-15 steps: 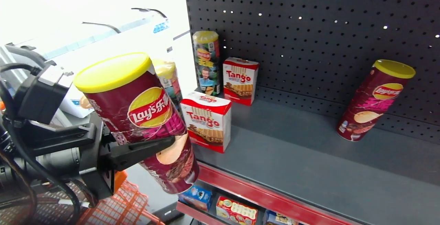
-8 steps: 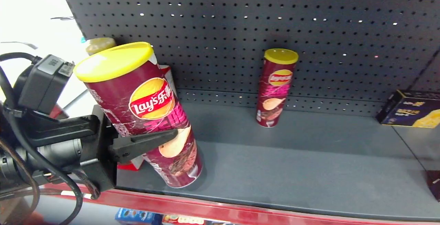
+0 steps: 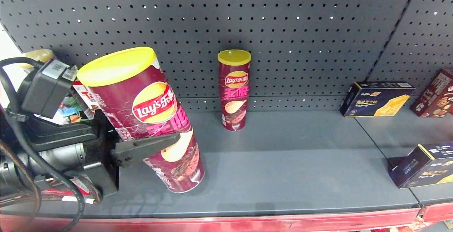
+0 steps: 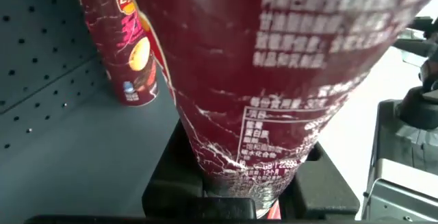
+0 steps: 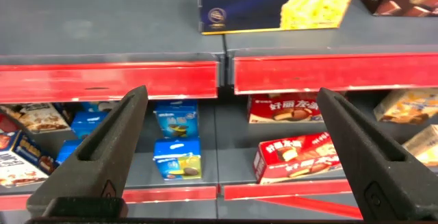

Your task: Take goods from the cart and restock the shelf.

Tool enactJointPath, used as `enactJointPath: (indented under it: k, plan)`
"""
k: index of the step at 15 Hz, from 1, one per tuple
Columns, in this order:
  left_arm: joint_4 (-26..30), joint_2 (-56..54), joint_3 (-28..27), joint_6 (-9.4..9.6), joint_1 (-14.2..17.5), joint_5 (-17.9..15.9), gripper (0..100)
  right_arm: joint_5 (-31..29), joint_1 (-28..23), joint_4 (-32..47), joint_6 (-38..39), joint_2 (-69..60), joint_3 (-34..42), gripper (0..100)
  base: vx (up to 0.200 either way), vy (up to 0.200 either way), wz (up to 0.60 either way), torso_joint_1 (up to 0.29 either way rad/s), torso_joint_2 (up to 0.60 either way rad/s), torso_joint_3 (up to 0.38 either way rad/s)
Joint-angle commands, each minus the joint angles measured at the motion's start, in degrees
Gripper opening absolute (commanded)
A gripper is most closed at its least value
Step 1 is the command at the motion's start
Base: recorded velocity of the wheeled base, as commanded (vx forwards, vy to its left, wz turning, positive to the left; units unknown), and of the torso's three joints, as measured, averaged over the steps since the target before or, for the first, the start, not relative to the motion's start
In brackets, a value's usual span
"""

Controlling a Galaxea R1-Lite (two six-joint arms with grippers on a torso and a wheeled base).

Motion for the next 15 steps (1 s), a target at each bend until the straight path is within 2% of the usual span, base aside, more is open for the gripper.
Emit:
enactJointPath:
  k: [1, 2, 4, 9, 13, 15]
  plan:
    - [0.08, -0.02, 0.02, -0.02, 0.55, 0.07, 0, -0.23, 0.0, 0.0, -0.04, 0.09, 0.0, 100, 0.0, 0.0, 0.0, 0.0, 0.0, 0.0]
    - [-0.01, -0.02, 0.11, -0.02, 0.55, 0.24, 0, -0.32, 0.0, -0.09, -0.04, 0.09, 0.0, 100, 0.0, 0.0, 0.0, 0.0, 0.0, 0.0]
    - [-0.01, 0.07, 1.17, 0.24, 0.55, 0.86, 0, -0.32, 0.0, -0.09, 0.14, 0.09, 0.0, 100, 0.0, 0.0, 0.6, 0.002, 0.0, 0.002]
    - [-0.45, 0.86, 1.78, 0.42, 0.55, 0.77, 0, 0.03, 0.0, -0.09, 0.14, 0.09, 0.0, 100, 0.0, 0.0, 0.0, 0.0, 0.0, 0.0]
    - [-0.62, 1.56, 2.05, 0.42, 1.52, -1.43, 0, 0.03, 0.0, 0.0, 0.14, 0.09, 0.0, 100, 0.0, 0.0, 0.0, 0.0, 0.0, 0.0]
    - [-0.71, 1.65, 1.34, 0.51, 1.52, -1.43, 0, 0.03, 0.0, 0.09, 0.23, 0.09, 0.0, 100, 0.0, 0.0, 0.0, 0.0, 0.0, 0.0]
